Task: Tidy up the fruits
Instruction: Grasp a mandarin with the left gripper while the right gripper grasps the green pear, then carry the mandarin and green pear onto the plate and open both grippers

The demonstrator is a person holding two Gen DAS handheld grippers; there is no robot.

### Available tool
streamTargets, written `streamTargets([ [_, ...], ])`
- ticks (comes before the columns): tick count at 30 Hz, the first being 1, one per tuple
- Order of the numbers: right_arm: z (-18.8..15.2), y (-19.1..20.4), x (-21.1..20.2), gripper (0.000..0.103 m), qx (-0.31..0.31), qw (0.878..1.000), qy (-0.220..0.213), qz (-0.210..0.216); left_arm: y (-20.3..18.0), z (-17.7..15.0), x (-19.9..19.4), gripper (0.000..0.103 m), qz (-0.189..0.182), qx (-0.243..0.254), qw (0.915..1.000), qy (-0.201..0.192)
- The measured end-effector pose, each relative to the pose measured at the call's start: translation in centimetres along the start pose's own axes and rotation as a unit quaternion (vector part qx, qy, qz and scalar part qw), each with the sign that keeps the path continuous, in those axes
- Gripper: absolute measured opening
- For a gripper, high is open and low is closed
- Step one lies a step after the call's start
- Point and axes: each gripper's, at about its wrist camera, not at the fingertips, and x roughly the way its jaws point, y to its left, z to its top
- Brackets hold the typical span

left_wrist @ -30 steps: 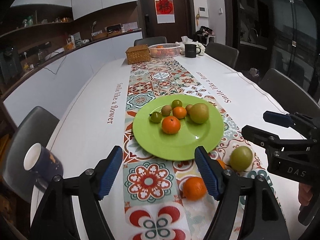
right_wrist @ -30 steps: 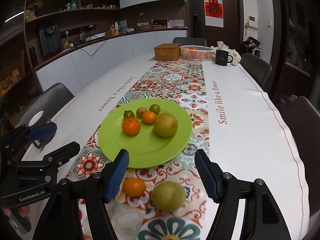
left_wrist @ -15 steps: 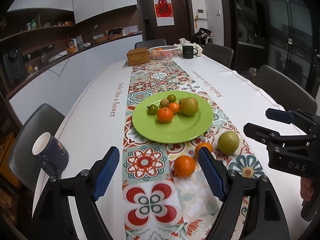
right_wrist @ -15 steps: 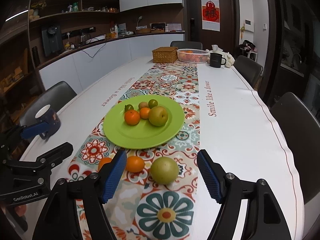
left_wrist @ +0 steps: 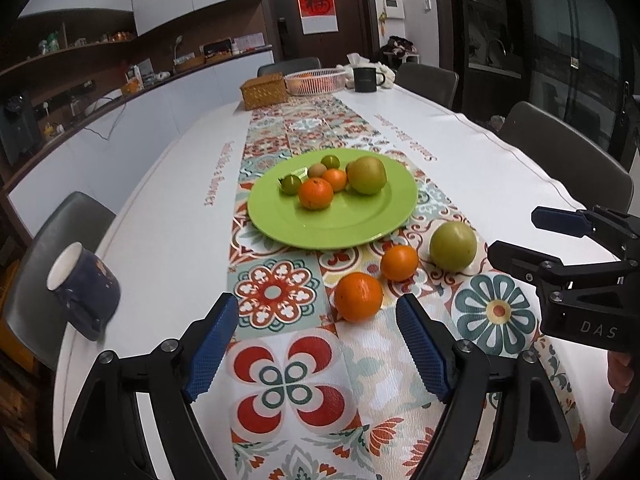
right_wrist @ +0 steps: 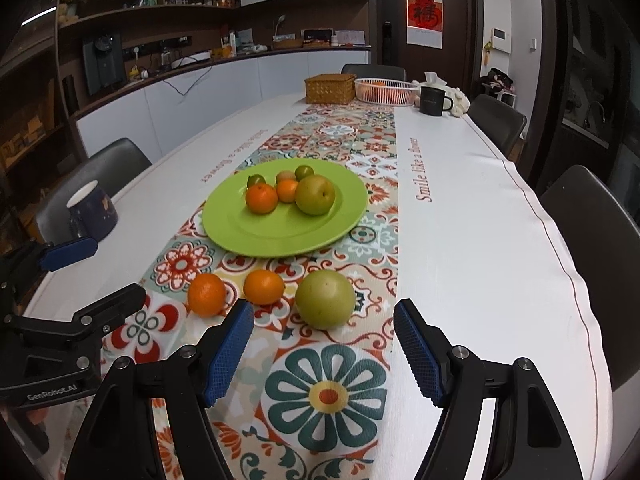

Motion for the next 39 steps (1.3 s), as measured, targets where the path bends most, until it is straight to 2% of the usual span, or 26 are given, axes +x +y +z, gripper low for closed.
streamTargets([
  [9,-1.0,-0.3,2.6,0.073,-0.005,0.999,0.033,-0.008,-0.5,-0.8,3.6,0.081,-0.028,0.006,0.9988,0.039],
  [18,-1.0,-0.4,5.2,0.07,-0.008,0.998,0.058,-0.004,-0.8,0.1,6.4,0.08,-0.038,0.008,0.9975,0.058],
  [23,-0.8,-0.4,6.3,0.062,-0.006,0.998,0.066,0.0,-0.9,0.7,7.1,0.072,-0.046,0.0,0.997,0.062],
  [25,-0.6,-0.6,6.7,0.061,-0.001,0.998,0.07,0.005,-0.9,0.8,7.2,0.065,-0.05,-0.001,0.9967,0.063],
  [28,-0.5,-0.6,7.1,0.06,0.002,0.997,0.072,0.007,-1.0,0.9,7.4,0.058,-0.055,0.0,0.9964,0.065],
  [33,-0.3,-0.4,8.0,0.051,-0.002,0.997,0.078,0.008,-0.9,1.0,7.7,0.047,-0.068,-0.011,0.9951,0.071],
  [36,-0.2,-0.3,8.2,0.051,-0.005,0.997,0.079,0.007,-0.9,1.0,7.8,0.04,-0.078,-0.016,0.9943,0.072],
  [39,-0.2,-0.3,8.3,0.05,-0.006,0.997,0.079,0.009,-1.2,1.1,7.7,0.04,-0.073,-0.014,0.9946,0.072],
])
